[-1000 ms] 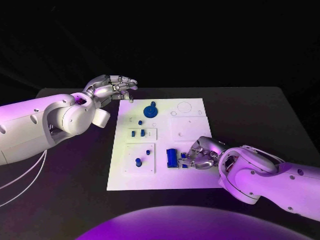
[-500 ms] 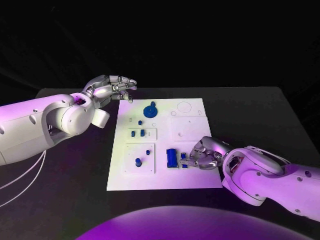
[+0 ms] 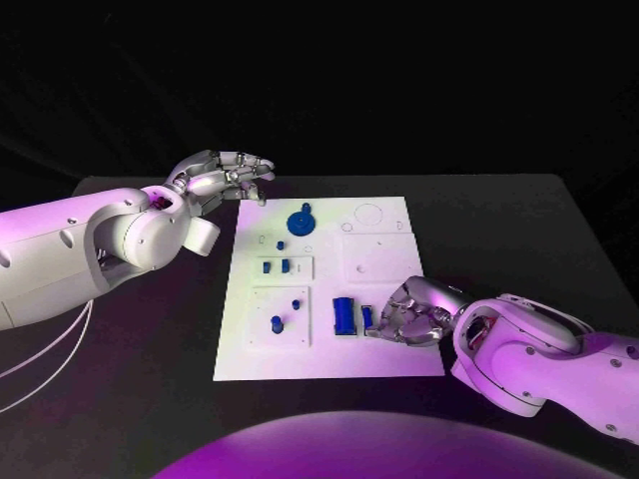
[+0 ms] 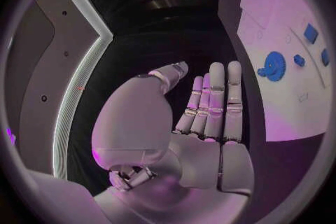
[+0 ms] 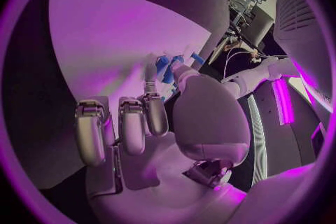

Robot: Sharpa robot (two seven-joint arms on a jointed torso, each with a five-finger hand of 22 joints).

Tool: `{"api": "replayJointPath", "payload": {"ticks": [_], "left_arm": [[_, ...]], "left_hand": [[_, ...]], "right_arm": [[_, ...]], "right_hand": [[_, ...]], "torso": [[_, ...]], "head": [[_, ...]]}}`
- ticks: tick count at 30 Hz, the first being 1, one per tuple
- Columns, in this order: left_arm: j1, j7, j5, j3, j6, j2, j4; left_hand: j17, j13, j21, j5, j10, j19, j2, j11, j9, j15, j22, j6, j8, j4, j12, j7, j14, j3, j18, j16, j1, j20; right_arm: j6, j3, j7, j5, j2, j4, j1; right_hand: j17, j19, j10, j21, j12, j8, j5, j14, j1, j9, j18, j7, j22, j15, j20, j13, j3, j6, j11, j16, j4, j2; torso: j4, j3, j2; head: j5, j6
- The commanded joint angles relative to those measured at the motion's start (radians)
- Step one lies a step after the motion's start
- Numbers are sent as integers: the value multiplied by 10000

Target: Assemble the parts on the task board

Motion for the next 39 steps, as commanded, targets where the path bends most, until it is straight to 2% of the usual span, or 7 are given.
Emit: {"api": "replayJointPath", "payload": {"ticks": [1, 16, 28, 35, 37, 38, 39], "left_arm": [[9, 61, 6, 7, 166, 11, 24], [9, 41, 6, 7, 169, -32, 51], [10, 129, 6, 7, 114, -39, 57], [9, 376, 95, 5, 222, -28, 36], [9, 565, 358, -1, 316, 5, 16], [8, 672, 513, -6, 340, 29, 7], [8, 757, 611, -10, 337, 50, -1]], "left_hand": [[13, -15, -17, 68, -29, -3, 78, -5, -14, -21, -12, -63, 60, -46, 67, 248, -73, -14, 187, 19, -51, 24], [14, -17, -16, 71, -30, -3, 76, -5, -16, -22, -12, -66, 62, -52, 70, 247, -74, -13, 188, 19, -51, 23], [14, -22, -13, 84, -10, -2, 80, -10, -22, -25, -15, -73, 73, -61, 89, 246, -72, -10, 189, 21, -55, 22], [14, -55, -59, 88, 4, -31, -49, -7, -52, -5, -73, -128, 113, 76, 135, 261, -87, -219, 182, 19, -359, 42], [34, -65, -181, 13, -18, -47, -376, -17, -52, 22, -218, -162, 200, 698, 210, 256, -102, -1018, 186, 48, -1187, 77], [46, -69, -256, -353, -40, -16, -353, -19, -49, 19, -328, -214, 265, 972, 268, 254, -120, -1418, 191, 60, -1220, 83], [51, -72, -286, -444, -46, 2, -342, -15, -55, 23, -377, -261, 283, 1107, 298, 265, -122, -1617, 191, 66, -1235, 84]], "right_arm": [[312, 0, 262, 19, 21, -20, -13], [516, 0, 125, 70, 306, -723, -18], [93, 0, 296, 182, 196, -611, -7], [-927, 1, 1969, 1902, -132, -568, 347], [-1104, 2, 2896, 2848, -145, -743, 508], [-1176, 2, 3360, 3340, -118, -898, 599], [-1236, 3, 3709, 3747, -84, -1049, 679]], "right_hand": [[2422, 1046, 425, 55, 52, -47, -22, 1026, 86, 2, -67, -14, 2633, -63, -75, 1714, 30, 48, -66, 34, 3, -15], [2459, 1046, 460, 55, 140, -18, -24, 1035, 184, 26, -67, -37, 2633, -75, -83, 1759, 100, 112, -84, 55, 56, 114], [2407, 1046, 444, 55, 93, -28, -12, 1023, 171, 32, -67, -24, 2633, -78, -87, 1736, 86, 91, -80, 26, 91, 95], [2125, 1046, 266, 55, -288, -217, 38, 950, 111, 33, -67, 127, 2633, 11, -28, 1554, 62, -328, 44, -144, 106, 83], [2012, 890, 87, -252, -641, -456, 29, 919, 266, -22, 7, 298, 2532, 126, 58, 1383, 192, -812, 187, -219, 57, 157], [1765, 667, -174, -689, -1185, -634, 22, 853, 424, -94, 109, 423, 2390, 214, 129, 1111, 327, -1140, 293, -378, -1, 201], [1595, 570, -326, -883, -1486, -706, 25, 807, 519, -129, 153, 481, 2327, 259, 177, 953, 416, -1266, 347, -490, -35, 223]], "torso": [[4, -1, 7], [12, 3, 12], [1, 3, -4], [-7, -33, -44], [-22, -56, -76], [-35, -76, -108], [-45, -92, -135]], "head": [[-6, -9], [52, -13], [37, -13], [-11, 104], [-33, 205], [-44, 249], [-58, 316]]}}
